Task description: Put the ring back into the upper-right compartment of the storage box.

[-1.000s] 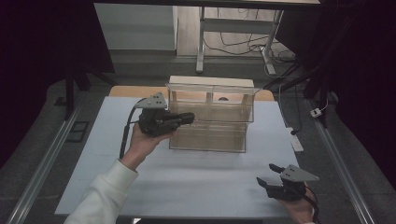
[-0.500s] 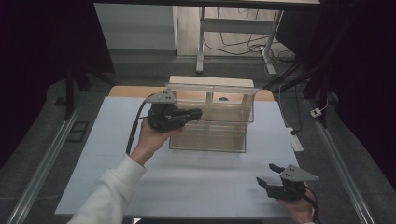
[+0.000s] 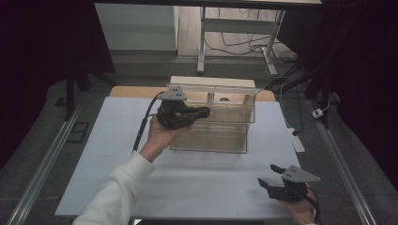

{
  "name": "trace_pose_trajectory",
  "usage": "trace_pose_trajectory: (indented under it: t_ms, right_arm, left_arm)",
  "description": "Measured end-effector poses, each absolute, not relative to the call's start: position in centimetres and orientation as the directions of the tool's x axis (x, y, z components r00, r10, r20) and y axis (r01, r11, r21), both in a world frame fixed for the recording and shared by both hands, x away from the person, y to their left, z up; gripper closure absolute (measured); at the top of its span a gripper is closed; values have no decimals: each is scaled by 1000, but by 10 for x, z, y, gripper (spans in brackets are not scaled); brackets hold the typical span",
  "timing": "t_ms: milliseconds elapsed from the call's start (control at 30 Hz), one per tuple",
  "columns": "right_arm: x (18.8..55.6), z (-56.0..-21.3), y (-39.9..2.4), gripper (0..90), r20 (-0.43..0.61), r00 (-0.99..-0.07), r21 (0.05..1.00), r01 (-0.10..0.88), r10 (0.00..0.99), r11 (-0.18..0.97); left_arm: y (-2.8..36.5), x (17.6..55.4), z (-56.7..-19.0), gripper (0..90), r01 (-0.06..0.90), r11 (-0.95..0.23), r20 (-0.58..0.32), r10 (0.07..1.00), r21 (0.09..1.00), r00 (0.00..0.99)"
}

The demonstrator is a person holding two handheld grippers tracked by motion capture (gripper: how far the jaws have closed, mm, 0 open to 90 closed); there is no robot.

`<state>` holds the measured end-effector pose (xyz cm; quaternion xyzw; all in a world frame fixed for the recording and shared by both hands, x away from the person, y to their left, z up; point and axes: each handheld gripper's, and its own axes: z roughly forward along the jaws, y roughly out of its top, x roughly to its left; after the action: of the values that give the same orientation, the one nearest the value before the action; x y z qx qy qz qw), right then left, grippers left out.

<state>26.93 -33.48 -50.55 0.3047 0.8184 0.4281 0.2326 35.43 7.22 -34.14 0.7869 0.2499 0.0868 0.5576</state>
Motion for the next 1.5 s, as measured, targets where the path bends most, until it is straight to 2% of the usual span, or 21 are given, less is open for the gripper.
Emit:
trace_pose_trajectory:
  t_ms: [800,1200,1233,1300,1500]
  right_arm:
    - [269,-506,-335,273,-115,-707,846,299,698,442]
    - [269,-506,-336,273,-117,-706,846,298,698,443]
    - [269,-506,-336,273,-117,-706,845,298,698,443]
    - [269,-506,-336,273,-118,-707,845,297,698,444]
    - [268,-505,-337,272,-119,-704,845,299,700,444]
  left_arm:
    - [22,379,-332,854,303,-295,-121,505,906,854]
    - [16,385,-337,845,316,-305,-114,533,898,839]
    - [15,385,-337,822,312,-302,-111,534,901,838]
    - [16,382,-337,665,302,-300,-98,545,905,833]
    - [26,374,-336,536,299,-301,-112,511,906,852]
